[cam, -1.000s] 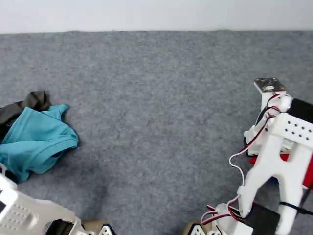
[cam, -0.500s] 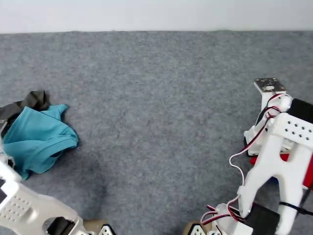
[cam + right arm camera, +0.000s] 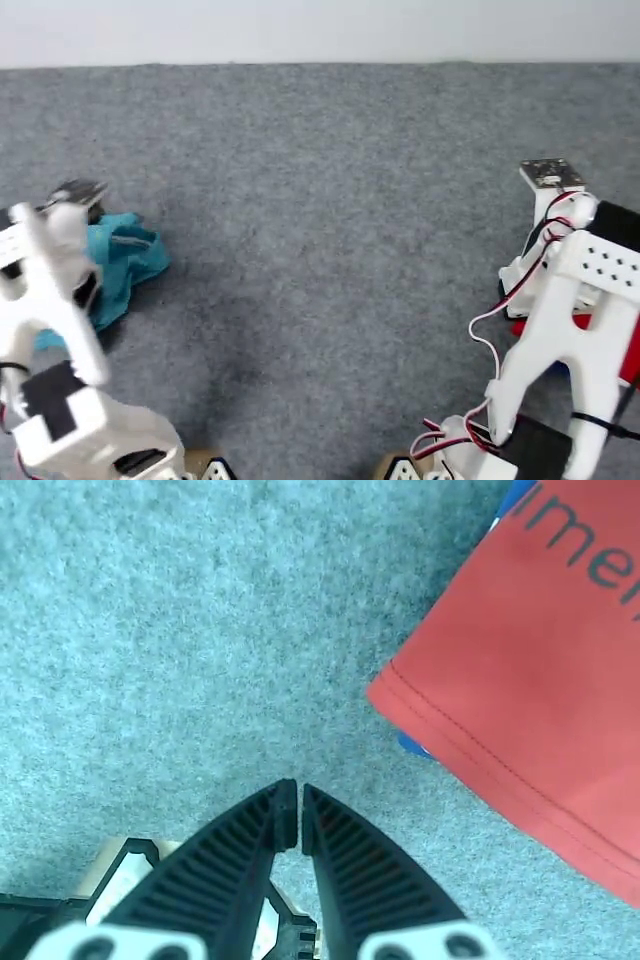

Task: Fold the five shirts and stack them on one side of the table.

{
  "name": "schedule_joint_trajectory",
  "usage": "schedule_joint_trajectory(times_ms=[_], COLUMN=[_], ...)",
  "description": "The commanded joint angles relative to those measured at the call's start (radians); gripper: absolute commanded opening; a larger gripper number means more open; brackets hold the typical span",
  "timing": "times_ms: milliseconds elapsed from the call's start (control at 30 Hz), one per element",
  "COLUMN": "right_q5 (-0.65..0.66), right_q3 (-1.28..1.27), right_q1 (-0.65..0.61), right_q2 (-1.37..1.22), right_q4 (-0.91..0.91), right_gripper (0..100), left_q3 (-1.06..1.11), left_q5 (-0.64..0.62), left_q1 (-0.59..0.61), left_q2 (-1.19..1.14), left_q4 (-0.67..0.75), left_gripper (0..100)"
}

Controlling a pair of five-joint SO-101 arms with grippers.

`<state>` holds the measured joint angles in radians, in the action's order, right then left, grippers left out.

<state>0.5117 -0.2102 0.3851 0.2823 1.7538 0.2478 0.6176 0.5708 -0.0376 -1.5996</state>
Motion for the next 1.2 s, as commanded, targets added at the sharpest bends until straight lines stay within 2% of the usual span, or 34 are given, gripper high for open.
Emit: schedule_joint_trajectory(times_ms=[0, 267, 433, 667, 900, 1167], right_q5=[-0.008, -0.008, -0.008, -0.008, -0.008, -0.008], right_q3=[0.003, 0.003, 0.003, 0.003, 0.003, 0.003], right_q1=[-0.010, -0.010, -0.007, -0.004, -0.004, 0.007], right_q2=[0.027, 0.027, 0.025, 0.025, 0.025, 0.025], right_q4=[0.033, 0.033, 0.031, 0.031, 0.018, -0.044], right_gripper=[0.9, 0.9, 0.9, 0.9, 0.9, 0.9], left_q3=[-0.002, -0.030, -0.081, -0.191, -0.348, -0.447], left_q5=[-0.095, -0.324, -0.339, -0.339, -0.342, -0.390], left_q1=[-0.216, -0.730, -0.941, -1.119, -1.309, -1.336], left_q2=[0.117, 0.155, 0.153, 0.152, 0.153, 0.153], left_q4=[-0.026, 0.048, 0.138, 0.203, 0.201, 0.195], left_gripper=[1, 1, 1, 1, 1, 2])
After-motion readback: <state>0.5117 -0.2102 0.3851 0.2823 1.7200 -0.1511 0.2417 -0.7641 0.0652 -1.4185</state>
